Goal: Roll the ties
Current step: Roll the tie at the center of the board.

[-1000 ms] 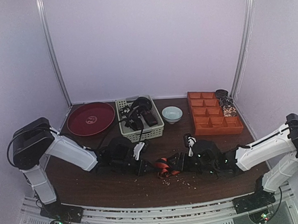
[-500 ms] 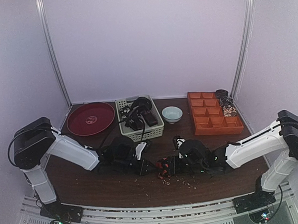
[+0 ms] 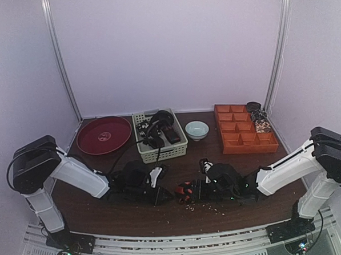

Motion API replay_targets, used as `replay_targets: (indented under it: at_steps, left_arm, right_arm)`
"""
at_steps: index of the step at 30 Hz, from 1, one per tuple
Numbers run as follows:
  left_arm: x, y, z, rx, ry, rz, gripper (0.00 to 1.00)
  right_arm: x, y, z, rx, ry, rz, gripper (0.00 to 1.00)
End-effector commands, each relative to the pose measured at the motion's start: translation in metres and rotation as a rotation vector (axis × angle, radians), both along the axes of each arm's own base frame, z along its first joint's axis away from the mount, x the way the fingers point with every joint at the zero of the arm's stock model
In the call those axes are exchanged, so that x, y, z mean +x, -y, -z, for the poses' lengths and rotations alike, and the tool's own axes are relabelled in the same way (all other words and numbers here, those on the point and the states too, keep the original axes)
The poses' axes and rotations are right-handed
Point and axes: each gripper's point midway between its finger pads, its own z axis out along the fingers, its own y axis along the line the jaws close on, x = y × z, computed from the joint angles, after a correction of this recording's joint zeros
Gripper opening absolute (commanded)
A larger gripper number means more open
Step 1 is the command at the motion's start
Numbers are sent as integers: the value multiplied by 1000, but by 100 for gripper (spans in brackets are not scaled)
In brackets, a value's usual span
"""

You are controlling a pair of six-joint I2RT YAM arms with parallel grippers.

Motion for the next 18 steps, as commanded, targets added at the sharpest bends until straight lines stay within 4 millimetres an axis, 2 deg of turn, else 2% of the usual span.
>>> replay_targets:
  at_steps: [1,10,14,18]
  left_arm:
    - [-1,-3,-6,-40,21,-15,1]
    - [-1,-5,-7,-34,48,-2,1]
    - [0,-5,-12,-38,59,-6,1]
    - [2,-5,-21,-54,78,-14,1]
  right_arm:
    - [-2,-10,3,53,-32,-1,54]
    - [3,-27,-4,161,-41,-29,50]
    - [7,-23,2,185,-48,-24,48]
    - [9,-9,10,188,-53,-7,47]
